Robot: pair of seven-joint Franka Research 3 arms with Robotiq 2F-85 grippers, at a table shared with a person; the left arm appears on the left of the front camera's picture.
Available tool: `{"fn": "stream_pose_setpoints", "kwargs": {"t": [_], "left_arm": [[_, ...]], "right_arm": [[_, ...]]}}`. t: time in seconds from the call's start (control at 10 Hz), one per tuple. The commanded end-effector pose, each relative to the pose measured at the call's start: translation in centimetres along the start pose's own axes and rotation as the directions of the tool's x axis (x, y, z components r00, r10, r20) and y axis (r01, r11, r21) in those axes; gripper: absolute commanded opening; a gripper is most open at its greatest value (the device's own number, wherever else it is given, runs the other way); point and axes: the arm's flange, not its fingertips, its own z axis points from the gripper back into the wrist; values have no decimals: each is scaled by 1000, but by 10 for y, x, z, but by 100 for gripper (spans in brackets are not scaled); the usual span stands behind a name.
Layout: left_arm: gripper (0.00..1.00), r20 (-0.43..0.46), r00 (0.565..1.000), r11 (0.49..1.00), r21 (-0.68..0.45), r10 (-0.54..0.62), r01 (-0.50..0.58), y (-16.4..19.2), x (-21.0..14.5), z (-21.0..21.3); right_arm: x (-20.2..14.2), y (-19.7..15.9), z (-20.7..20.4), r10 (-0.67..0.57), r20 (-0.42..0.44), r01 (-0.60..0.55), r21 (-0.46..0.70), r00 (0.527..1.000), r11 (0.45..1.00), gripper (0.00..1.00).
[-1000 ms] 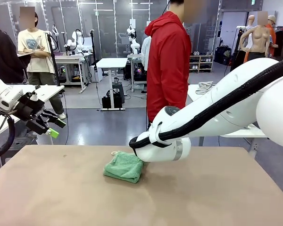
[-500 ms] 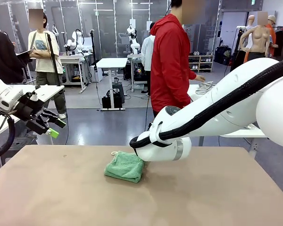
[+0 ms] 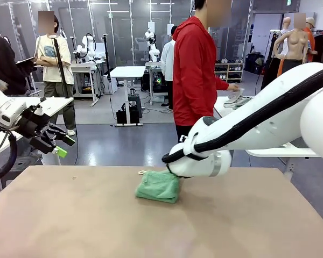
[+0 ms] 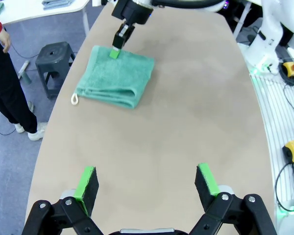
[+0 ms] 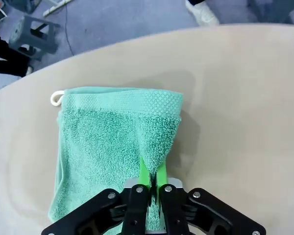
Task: Fold the towels and place them in the basket.
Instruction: Place the folded Towel with hook on the right side of the table.
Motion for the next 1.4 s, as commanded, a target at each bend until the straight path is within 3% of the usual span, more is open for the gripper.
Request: {"fn": "stream_pose_setpoints", "kwargs": {"t": [0.0,0.3,0.7,1.0,1.2,1.3], "left_arm": [[100,-4,1000,1000,-2,-2,2,-1,0,0],[100,-4,1000,1000,-2,-2,2,-1,0,0],[100,-4,1000,1000,-2,-2,2,-1,0,0],[100,-4,1000,1000,-2,-2,2,-1,0,0],[100,-4,1000,1000,-2,-2,2,-1,0,0],[100,-4,1000,1000,-2,-2,2,-1,0,0]], "right_arm": [[25,-58,22,114,-91,-114,5,989,994,5],[55,-150,67,255,-295,-242,82,921,967,5],[91,-252,98,214,-251,-213,29,944,977,5],[113,-299,92,157,-217,-156,24,963,987,5],[114,-311,92,160,-208,-157,31,965,987,5],[114,-311,95,162,-205,-161,21,965,987,26]]}}
